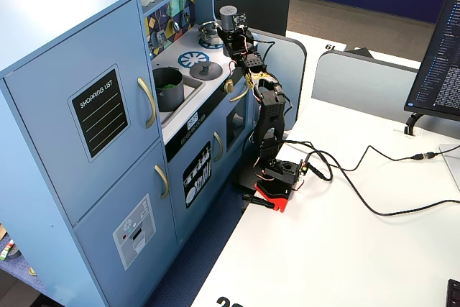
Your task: Put salt in the gray recipient
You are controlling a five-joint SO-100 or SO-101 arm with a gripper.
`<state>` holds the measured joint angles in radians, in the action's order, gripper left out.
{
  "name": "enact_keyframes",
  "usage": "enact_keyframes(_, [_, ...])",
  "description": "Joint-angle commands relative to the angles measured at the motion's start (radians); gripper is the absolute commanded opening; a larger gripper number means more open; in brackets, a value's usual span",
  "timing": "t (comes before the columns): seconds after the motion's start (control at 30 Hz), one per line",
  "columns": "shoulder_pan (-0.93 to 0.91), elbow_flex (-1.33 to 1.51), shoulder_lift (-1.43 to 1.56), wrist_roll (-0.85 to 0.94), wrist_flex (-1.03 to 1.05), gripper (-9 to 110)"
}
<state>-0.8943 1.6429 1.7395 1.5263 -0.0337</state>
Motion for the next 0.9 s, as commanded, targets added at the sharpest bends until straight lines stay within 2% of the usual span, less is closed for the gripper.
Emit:
enact_keyframes(0.0, [-0.003, -0.025, -0.009, -0.041, -0.052, 0])
enact_keyframes(0.53, [0.011, -0.051, -0.097, -0.044, -0.037, 0])
enact_keyframes(0.6, [0.011, -0.051, -0.098, -0.046, -0.035, 8])
enact_keyframes(0.67, [0.005, -0.051, -0.097, -0.029, -0.018, 28])
enact_keyframes(0.73, [0.0, -0.051, -0.094, 0.025, 0.003, 42])
enact_keyframes(0.87, [0.002, -0.054, -0.069, 0.061, 0.003, 52])
